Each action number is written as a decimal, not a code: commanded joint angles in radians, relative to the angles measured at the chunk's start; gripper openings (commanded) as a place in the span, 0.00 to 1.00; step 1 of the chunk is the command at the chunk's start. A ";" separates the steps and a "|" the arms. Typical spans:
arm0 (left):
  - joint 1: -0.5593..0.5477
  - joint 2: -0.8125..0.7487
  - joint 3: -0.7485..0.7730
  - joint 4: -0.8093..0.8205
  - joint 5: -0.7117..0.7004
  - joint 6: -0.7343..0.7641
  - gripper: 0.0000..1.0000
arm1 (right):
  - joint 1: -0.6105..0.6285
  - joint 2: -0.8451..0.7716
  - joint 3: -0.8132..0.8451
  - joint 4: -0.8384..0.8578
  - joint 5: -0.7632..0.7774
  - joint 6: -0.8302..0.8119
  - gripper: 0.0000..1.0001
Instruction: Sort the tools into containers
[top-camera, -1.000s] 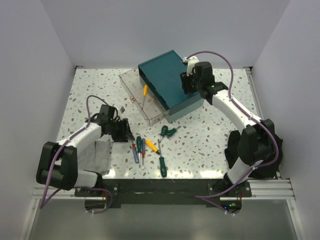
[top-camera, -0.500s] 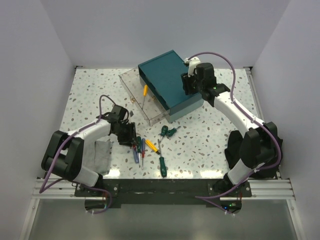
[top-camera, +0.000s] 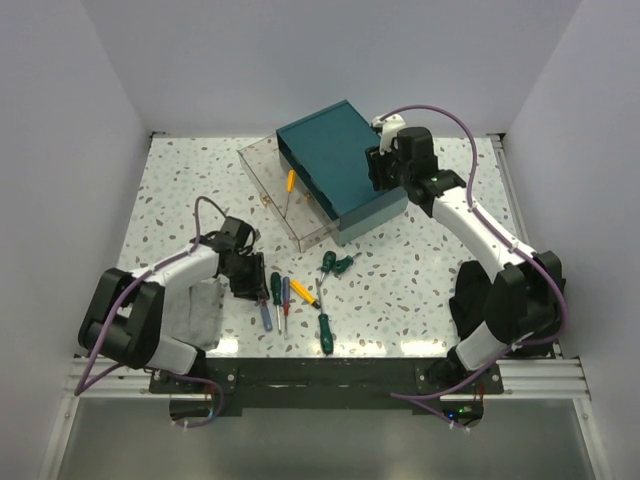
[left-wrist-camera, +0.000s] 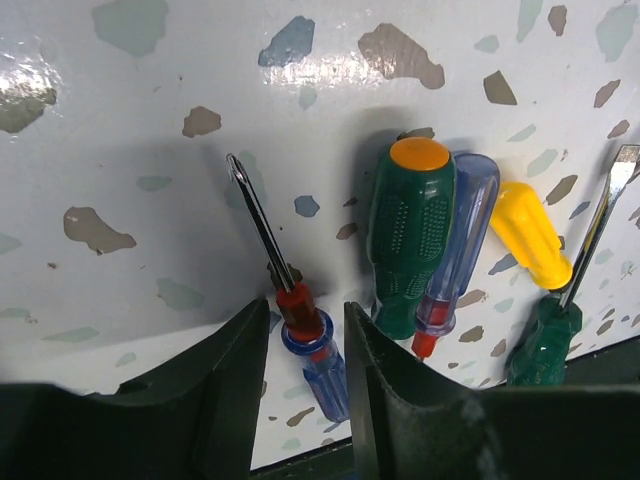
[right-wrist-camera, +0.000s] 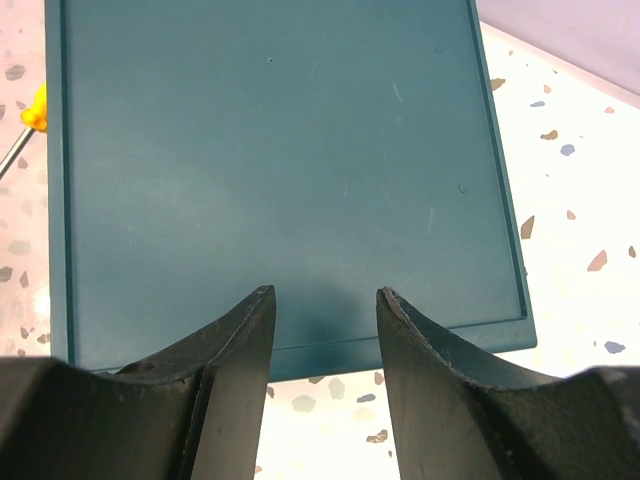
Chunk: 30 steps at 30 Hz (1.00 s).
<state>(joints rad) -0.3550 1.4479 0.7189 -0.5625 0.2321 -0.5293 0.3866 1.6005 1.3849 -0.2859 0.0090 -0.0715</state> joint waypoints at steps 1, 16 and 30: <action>-0.002 0.023 -0.049 -0.014 -0.047 0.014 0.41 | 0.000 -0.013 0.022 0.028 0.003 -0.001 0.49; 0.345 -0.082 0.313 0.152 0.086 0.101 0.00 | -0.002 -0.028 0.046 0.017 -0.003 -0.001 0.49; 0.363 0.146 0.599 0.740 0.535 -0.285 0.00 | -0.002 -0.025 0.008 0.034 -0.006 0.024 0.49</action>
<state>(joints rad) 0.0284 1.5040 1.2682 0.0017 0.6708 -0.6746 0.3859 1.6009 1.3891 -0.2844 0.0082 -0.0669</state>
